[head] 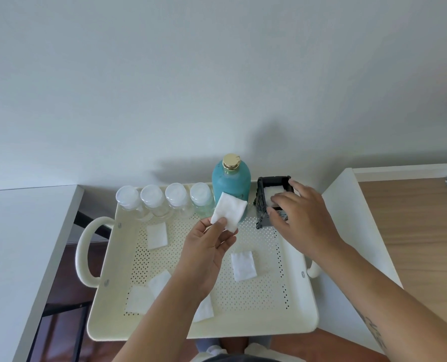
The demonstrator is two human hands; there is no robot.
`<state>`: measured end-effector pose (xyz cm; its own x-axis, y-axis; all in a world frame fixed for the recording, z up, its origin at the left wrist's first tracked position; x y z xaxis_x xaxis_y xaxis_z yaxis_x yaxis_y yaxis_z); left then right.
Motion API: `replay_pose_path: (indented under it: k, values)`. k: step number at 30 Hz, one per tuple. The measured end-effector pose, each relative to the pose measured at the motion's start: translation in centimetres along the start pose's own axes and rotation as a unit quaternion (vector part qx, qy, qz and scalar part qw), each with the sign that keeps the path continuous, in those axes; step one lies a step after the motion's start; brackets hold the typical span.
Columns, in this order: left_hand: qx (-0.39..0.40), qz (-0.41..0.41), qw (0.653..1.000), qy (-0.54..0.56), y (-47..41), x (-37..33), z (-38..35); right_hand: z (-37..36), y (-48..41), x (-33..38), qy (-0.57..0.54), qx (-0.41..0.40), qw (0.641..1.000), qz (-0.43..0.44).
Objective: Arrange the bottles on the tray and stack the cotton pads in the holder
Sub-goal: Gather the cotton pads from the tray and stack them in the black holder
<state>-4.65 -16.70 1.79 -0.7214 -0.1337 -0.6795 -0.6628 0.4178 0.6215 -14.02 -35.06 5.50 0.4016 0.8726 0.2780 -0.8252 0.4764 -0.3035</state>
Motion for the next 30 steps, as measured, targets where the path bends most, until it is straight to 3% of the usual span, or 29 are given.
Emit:
replay_pose_path:
  k: [6, 14, 19, 21, 23, 25, 27, 30]
  values:
    - [0.001, 0.009, 1.0, 0.005, 0.1, 0.2, -0.2, 1.0, 0.4, 0.0, 0.018, -0.065, 0.998, -0.008]
    - [0.011, 0.006, 1.0, -0.006, 0.3, 0.4, -0.7, 0.0, 0.8, -0.3, 0.038, -0.016, 0.999, -0.021]
    - [0.034, 0.004, 0.999, -0.01, 0.6, 0.6, -1.3, 2.1, 1.4, 1.6, -0.102, -0.109, 0.987, -0.063]
    - [0.051, 0.009, 0.999, -0.011, 0.8, 0.8, -1.8, 2.1, 1.9, 2.3, -0.25, -0.074, 0.953, -0.155]
    - [0.061, 0.013, 0.998, -0.015, 1.0, 1.1, -2.2, 1.5, 2.4, 2.8, -0.392, -0.005, 0.884, -0.256]
    - [0.073, 0.014, 0.997, -0.027, 1.3, 1.3, -2.6, 0.9, 2.9, 2.9, -0.461, 0.039, 0.828, -0.318]
    - [0.083, 0.016, 0.996, -0.039, 1.4, 1.6, -2.8, 0.7, 3.2, 2.8, -0.487, 0.05, 0.801, -0.345]
    - [0.094, 0.016, 0.994, -0.06, 1.6, 1.8, -2.9, 0.7, 3.3, 2.4, -0.492, 0.049, 0.798, -0.344]
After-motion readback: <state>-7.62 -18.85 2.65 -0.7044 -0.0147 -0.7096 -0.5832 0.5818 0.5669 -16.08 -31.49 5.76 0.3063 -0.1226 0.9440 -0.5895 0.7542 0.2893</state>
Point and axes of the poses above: each hand's wrist, its own y-axis away from the middle knuckle, its own z-axis out of the back of the hand, x = y × z, the point moved 4 cm from there along -y, towards the middle knuckle, and after that the axes turned 11 degrees about -x, right-handed, at the moved point
